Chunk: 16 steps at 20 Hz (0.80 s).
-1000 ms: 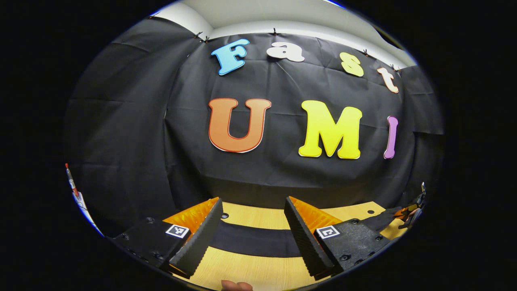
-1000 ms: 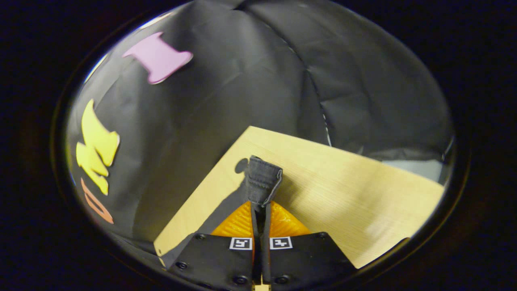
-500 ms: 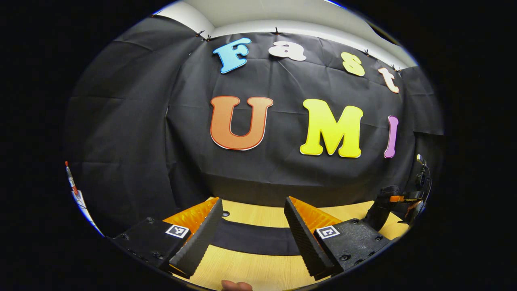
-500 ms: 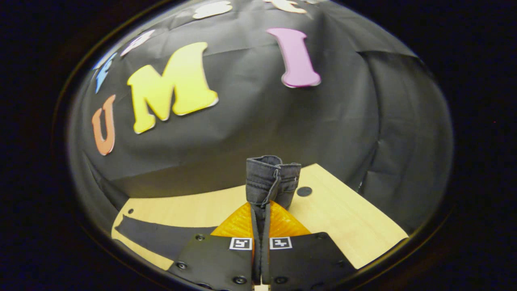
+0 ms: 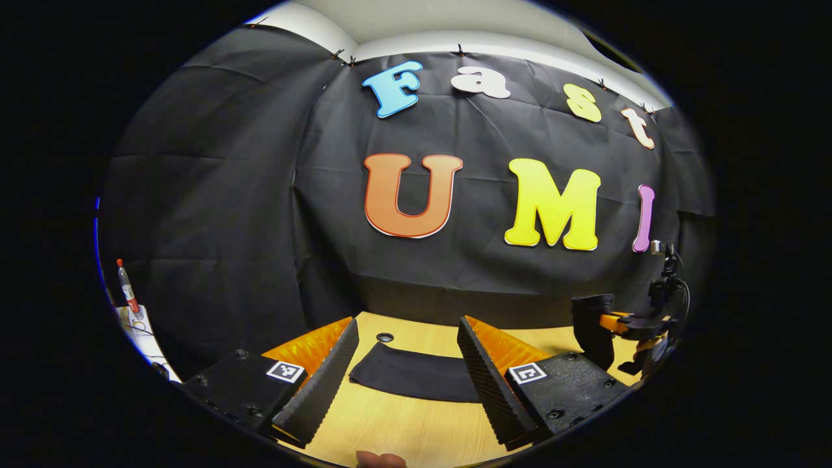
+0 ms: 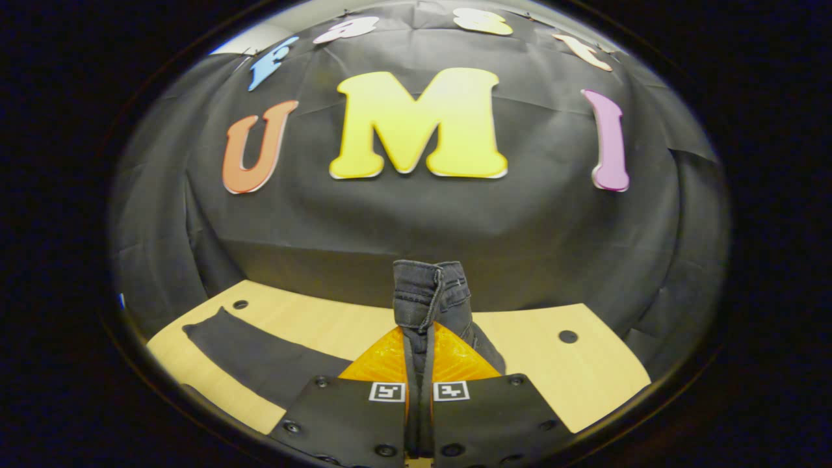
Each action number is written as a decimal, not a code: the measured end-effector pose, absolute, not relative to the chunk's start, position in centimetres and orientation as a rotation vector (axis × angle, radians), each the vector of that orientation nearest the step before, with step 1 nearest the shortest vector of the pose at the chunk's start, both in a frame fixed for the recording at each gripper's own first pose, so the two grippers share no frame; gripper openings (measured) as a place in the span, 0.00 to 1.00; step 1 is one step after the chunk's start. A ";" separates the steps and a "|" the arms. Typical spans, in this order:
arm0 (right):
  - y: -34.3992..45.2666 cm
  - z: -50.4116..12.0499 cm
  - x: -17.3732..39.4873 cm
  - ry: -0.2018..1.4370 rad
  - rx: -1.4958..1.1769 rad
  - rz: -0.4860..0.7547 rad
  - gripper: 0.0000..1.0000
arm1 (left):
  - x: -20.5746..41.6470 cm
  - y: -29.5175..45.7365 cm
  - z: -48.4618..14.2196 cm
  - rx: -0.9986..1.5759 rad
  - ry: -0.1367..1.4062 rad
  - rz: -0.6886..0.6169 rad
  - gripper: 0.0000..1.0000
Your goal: Grasp the waist and the cuffs of the jeans and fold them to make the two legs overlap; first hold the waist and fold one-third of the jeans toward the cuffs, then hold the cuffs and fold the remaining one-third in the same direction to finish folding.
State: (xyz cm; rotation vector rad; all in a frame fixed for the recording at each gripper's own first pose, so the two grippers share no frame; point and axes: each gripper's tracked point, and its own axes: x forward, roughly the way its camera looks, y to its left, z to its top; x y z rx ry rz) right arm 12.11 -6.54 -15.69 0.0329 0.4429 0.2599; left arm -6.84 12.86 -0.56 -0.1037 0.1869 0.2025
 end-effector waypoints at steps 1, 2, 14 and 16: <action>-5.9 -15.3 11.4 0.447 0.024 0.288 0.01 | -7.2 13.2 -0.6 -0.098 0.187 0.214 0.98; -5.3 -15.2 10.5 0.459 0.019 0.317 0.01 | -7.3 13.6 -0.6 -0.095 0.186 0.223 0.98; -1.4 -18.0 5.9 0.653 0.022 0.516 0.30 | -8.8 15.6 -1.2 -0.102 0.209 0.268 0.98; -0.8 -17.6 6.0 0.620 0.004 0.518 0.77 | -8.2 15.5 -1.3 -0.117 0.207 0.259 0.98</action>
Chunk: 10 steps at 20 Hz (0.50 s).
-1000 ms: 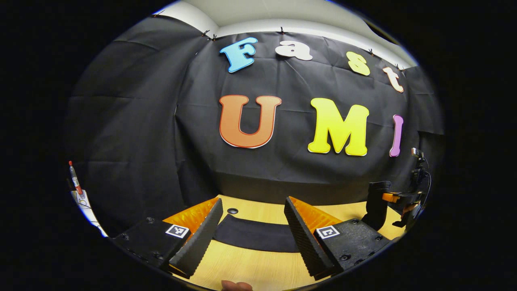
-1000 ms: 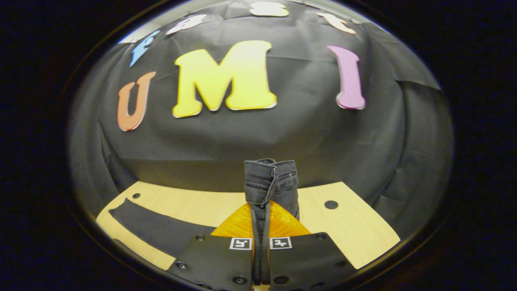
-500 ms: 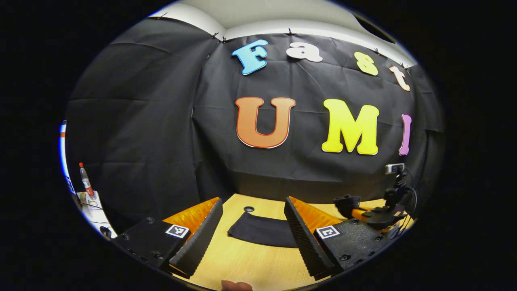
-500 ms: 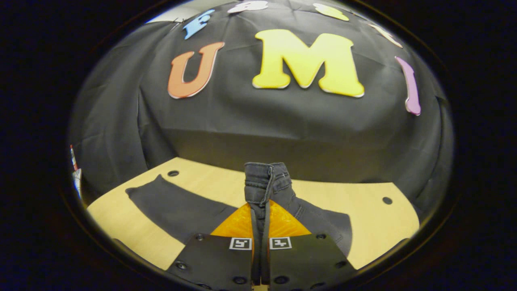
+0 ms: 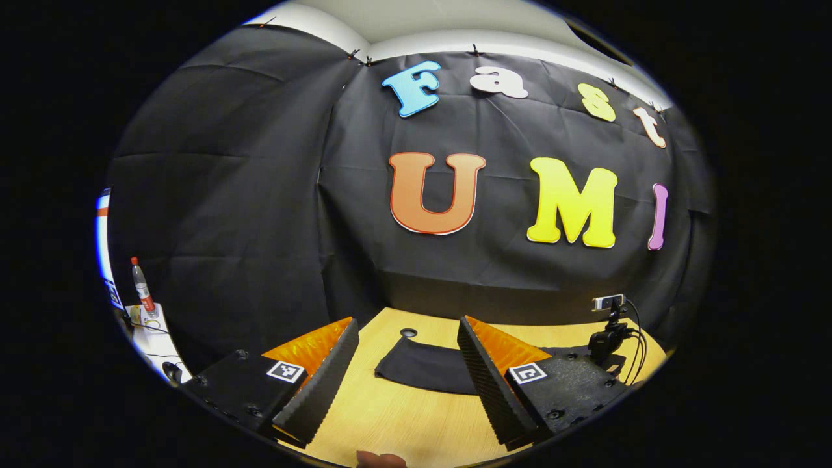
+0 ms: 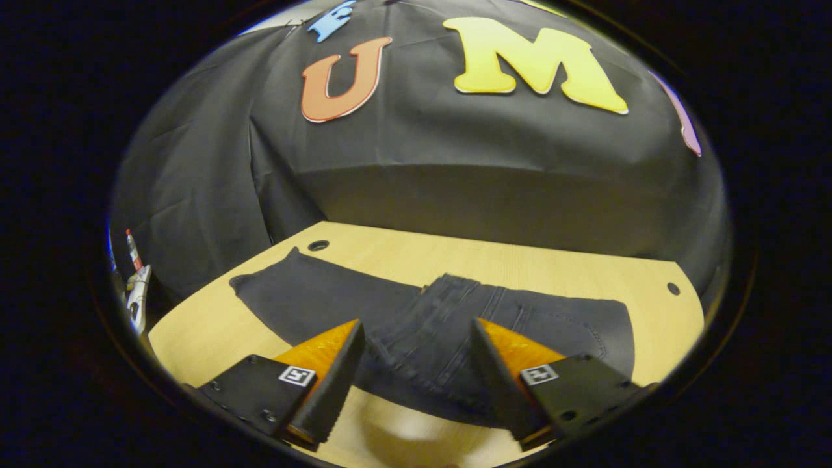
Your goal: Grasp the waist and the cuffs of the jeans and fold them to make the two legs overlap; first hold the waist and fold one-third of the jeans toward the cuffs, then hold the cuffs and fold the remaining one-third in the same direction to finish folding.
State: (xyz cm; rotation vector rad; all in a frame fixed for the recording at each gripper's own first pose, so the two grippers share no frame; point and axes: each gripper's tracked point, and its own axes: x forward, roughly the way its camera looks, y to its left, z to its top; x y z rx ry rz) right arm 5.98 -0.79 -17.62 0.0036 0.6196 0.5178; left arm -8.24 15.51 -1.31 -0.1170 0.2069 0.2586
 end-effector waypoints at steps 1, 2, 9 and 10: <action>-0.6 -16.8 6.2 0.600 0.004 0.521 1.00 | -8.0 15.5 -1.7 -0.128 0.210 0.255 0.98; -0.8 -16.0 6.3 0.583 0.009 0.525 1.00 | -7.5 15.5 -2.3 -0.150 0.217 0.250 0.98; -7.2 -5.3 9.6 0.367 0.007 0.462 0.99 | -3.2 14.1 -11.5 -0.662 0.373 0.191 0.98; -8.9 -3.2 10.0 0.332 0.002 0.440 0.98 | -2.2 14.4 -13.3 -0.764 0.398 0.202 0.99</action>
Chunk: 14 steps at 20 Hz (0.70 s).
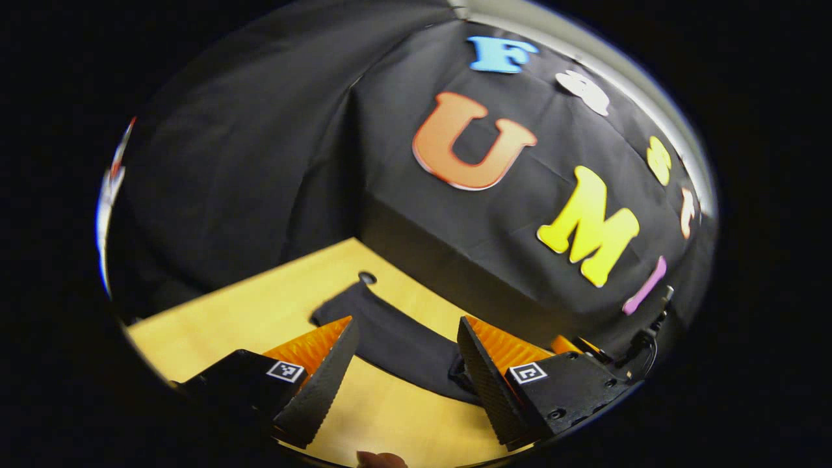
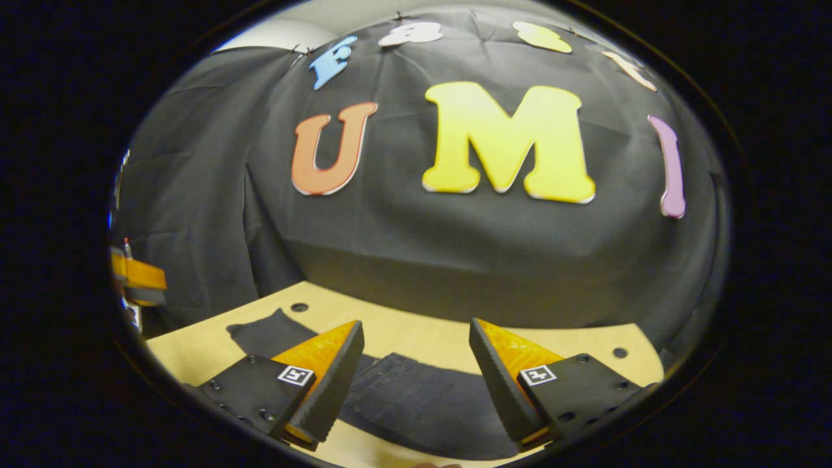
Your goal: Grasp the waist and the cuffs of the jeans and fold them to make the two legs overlap; first hold the waist and fold one-third of the jeans toward the cuffs, then hold the cuffs and fold the remaining one-third in the same direction to finish folding.
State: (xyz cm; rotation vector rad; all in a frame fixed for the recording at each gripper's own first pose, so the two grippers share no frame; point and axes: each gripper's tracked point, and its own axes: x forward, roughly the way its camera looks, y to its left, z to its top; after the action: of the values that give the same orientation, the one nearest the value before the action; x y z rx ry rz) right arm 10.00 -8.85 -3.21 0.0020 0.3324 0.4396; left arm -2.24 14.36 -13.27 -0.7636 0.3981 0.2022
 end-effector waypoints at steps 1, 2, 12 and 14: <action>-10.8 -0.9 10.4 0.293 -0.005 0.415 0.99 | -1.4 14.7 -15.2 -0.865 0.427 0.213 0.99; -12.8 1.3 10.8 0.252 -0.016 0.388 0.99 | -0.9 15.4 -16.9 -0.968 0.449 0.237 0.99; -30.9 14.9 9.5 0.090 -0.080 0.056 0.99 | 1.1 20.5 -27.6 -1.512 0.576 0.529 0.99; -32.7 14.9 8.9 0.105 -0.076 0.012 0.98 | 2.2 20.8 -27.6 -1.539 0.549 0.527 0.99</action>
State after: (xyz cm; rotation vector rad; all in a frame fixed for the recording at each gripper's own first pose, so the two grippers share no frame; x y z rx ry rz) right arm 8.93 -32.65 14.92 -0.0763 0.1052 0.0119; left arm 2.20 20.84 -27.64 -1.5394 0.5493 0.5266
